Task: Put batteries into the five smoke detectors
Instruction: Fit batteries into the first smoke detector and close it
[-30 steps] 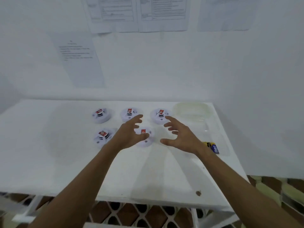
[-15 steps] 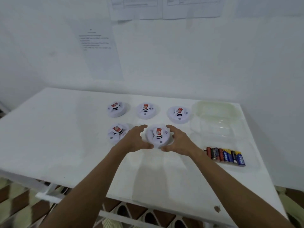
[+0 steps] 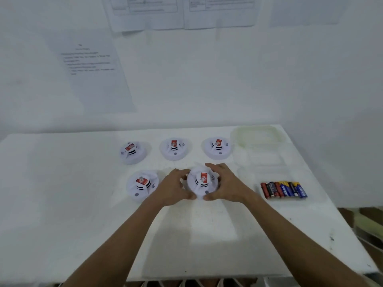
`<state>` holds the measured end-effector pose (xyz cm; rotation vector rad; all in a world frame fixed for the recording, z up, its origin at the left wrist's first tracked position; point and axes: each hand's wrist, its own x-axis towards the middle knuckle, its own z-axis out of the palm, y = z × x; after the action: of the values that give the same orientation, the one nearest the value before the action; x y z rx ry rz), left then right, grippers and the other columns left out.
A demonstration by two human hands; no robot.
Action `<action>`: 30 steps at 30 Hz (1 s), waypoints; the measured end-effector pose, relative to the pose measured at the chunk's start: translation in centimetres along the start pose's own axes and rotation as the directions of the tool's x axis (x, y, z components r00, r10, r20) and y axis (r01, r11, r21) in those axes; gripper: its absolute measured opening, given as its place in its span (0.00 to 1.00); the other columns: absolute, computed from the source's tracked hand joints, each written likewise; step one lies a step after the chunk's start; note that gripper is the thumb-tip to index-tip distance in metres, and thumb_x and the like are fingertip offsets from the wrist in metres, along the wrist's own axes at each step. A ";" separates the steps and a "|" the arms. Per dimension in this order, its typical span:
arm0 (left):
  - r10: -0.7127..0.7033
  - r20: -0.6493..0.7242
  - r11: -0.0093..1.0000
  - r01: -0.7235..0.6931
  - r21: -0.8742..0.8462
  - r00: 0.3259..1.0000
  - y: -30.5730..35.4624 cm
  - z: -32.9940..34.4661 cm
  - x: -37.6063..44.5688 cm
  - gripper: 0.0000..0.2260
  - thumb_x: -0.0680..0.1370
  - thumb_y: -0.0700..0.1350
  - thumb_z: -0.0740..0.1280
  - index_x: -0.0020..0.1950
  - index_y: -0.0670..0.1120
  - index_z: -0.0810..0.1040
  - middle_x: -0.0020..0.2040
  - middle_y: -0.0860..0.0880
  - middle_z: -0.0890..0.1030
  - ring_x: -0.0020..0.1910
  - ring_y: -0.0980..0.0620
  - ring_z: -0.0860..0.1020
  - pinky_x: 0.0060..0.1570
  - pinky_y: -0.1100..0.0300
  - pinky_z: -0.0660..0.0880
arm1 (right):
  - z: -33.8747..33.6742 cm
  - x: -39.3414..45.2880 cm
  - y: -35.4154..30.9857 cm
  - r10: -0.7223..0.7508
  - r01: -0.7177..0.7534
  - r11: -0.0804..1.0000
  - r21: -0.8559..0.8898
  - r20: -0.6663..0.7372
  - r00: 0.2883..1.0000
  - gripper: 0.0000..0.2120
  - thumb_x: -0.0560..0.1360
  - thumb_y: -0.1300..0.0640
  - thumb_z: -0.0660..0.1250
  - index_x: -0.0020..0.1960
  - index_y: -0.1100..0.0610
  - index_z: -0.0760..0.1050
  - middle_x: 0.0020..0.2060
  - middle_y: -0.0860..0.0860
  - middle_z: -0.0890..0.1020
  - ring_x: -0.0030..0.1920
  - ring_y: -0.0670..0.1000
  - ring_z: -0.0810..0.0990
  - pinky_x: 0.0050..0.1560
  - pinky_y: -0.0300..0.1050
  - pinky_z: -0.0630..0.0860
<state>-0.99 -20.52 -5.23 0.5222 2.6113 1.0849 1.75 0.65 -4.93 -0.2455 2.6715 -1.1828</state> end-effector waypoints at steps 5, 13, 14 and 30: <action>0.045 0.041 0.972 -0.034 -0.234 0.998 0.8 -1.8 -0.6 0.34 0.65 0.46 0.81 0.67 0.59 0.70 0.61 0.58 0.77 0.55 0.56 0.79 0.49 0.61 0.79 | -1.1 -0.4 -0.5 -0.037 0.037 0.999 0.014 -0.017 0.999 0.48 0.63 0.51 0.83 0.76 0.45 0.60 0.64 0.52 0.66 0.65 0.50 0.68 0.62 0.42 0.74; 0.110 0.039 0.958 -0.095 -0.271 0.993 4.2 -4.1 -1.1 0.37 0.65 0.46 0.81 0.71 0.55 0.69 0.61 0.59 0.78 0.57 0.61 0.78 0.54 0.57 0.80 | -3.5 -1.5 -2.2 -0.092 0.092 0.996 0.009 -0.010 0.996 0.51 0.66 0.50 0.81 0.79 0.46 0.53 0.66 0.48 0.67 0.58 0.46 0.74 0.47 0.30 0.76; 0.124 0.030 0.953 -0.111 -0.280 0.992 4.5 -4.2 -1.1 0.35 0.65 0.46 0.81 0.69 0.54 0.71 0.60 0.59 0.79 0.56 0.60 0.79 0.53 0.56 0.80 | -3.7 -1.6 -2.4 -0.095 0.095 0.995 0.020 -0.019 0.995 0.51 0.65 0.50 0.81 0.79 0.46 0.54 0.67 0.48 0.68 0.57 0.45 0.75 0.47 0.30 0.77; 0.162 0.068 0.887 -0.115 -0.447 0.984 5.9 -3.5 -0.7 0.24 0.78 0.43 0.69 0.72 0.57 0.70 0.63 0.62 0.78 0.56 0.57 0.81 0.54 0.62 0.78 | -4.3 -0.8 -2.2 -0.078 0.091 0.985 0.144 -0.094 0.992 0.49 0.64 0.49 0.82 0.78 0.47 0.58 0.62 0.49 0.77 0.52 0.49 0.82 0.55 0.47 0.82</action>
<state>-0.28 -19.13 1.49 0.6420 2.1608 1.5939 1.61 2.47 -0.40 -0.2917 2.6537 -1.4434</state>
